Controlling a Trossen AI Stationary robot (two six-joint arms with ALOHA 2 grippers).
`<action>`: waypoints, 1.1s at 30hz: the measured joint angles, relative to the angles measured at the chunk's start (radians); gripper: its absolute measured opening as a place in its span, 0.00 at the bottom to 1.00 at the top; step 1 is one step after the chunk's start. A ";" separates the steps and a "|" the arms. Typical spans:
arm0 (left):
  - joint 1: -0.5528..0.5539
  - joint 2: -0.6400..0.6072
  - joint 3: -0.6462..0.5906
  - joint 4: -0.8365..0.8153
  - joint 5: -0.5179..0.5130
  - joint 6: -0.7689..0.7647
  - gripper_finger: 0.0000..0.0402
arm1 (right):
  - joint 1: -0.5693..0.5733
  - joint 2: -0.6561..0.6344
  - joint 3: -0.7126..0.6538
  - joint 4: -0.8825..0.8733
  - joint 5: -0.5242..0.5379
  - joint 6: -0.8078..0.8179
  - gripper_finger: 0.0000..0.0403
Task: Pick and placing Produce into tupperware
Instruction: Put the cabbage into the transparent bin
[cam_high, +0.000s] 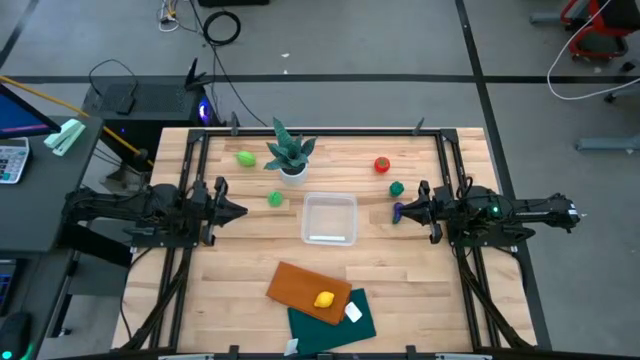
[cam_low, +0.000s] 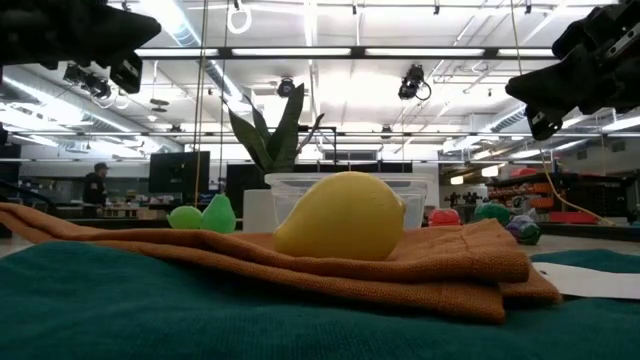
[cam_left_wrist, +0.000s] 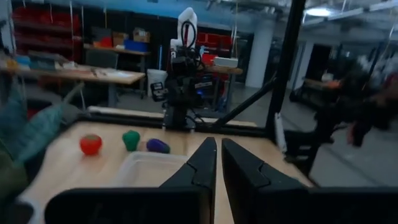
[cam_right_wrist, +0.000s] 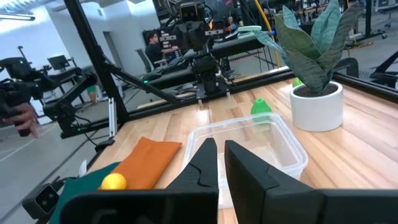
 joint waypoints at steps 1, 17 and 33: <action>0.000 0.000 0.000 0.005 0.000 -0.015 0.08 | 0.000 0.000 0.000 0.000 0.000 0.001 0.00; 0.000 0.000 0.000 0.066 -0.145 -0.495 0.06 | 0.000 0.000 0.000 0.017 0.000 0.139 0.00; 0.000 0.000 0.000 0.070 -0.174 -0.540 0.08 | 0.000 0.000 0.000 0.015 0.059 0.609 0.00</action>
